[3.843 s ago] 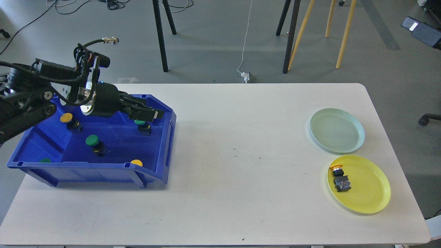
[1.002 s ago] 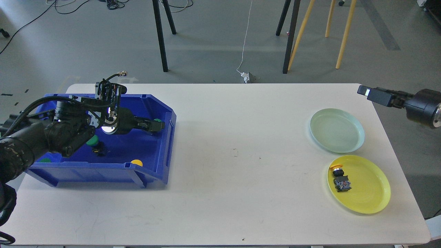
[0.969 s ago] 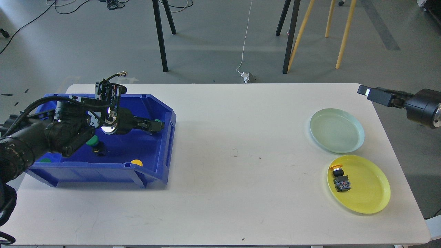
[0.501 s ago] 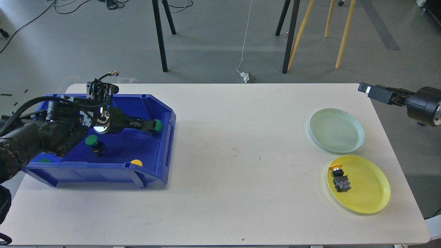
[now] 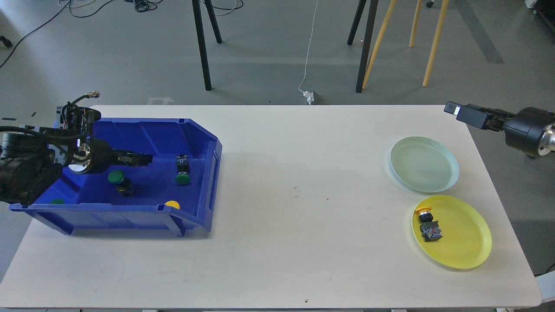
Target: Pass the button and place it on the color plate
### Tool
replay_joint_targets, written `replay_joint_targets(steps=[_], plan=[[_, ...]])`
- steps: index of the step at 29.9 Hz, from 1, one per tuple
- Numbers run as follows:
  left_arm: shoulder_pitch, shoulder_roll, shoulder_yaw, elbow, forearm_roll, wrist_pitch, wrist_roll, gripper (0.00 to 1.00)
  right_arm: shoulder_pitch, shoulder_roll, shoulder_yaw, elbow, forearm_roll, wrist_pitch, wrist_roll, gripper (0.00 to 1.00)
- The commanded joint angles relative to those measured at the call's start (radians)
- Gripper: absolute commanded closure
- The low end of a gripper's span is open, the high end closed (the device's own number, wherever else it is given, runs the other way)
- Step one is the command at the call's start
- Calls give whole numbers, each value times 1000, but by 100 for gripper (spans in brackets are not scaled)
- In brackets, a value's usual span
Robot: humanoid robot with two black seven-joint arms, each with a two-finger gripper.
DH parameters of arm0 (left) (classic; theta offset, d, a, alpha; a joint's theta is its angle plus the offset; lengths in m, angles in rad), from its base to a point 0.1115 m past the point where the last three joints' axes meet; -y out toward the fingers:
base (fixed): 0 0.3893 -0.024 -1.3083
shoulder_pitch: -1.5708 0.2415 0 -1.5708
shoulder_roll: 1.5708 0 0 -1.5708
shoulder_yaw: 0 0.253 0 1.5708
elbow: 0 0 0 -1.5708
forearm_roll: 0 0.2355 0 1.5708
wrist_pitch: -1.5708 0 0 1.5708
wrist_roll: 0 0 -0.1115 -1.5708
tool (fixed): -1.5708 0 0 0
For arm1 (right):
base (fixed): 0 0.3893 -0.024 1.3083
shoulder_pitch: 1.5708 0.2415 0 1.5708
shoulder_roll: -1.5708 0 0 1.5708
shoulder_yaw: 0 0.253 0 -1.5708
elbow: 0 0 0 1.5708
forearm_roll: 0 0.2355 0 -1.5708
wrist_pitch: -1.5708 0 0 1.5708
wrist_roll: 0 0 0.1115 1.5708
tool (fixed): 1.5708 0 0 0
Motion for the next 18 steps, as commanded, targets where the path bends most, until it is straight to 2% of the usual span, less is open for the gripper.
replay_joint_targets(steps=[1,8,18], plan=[[17,19,0,-13,4,8,0,24,1,0,3,0,2,-1,0,26],[28,30,13,0,14,17,0,23,1,0,6,5,3,-3,0,26],[32,31,118,32,14,96,0,23,1,0,6,5,6,-15,0,26]])
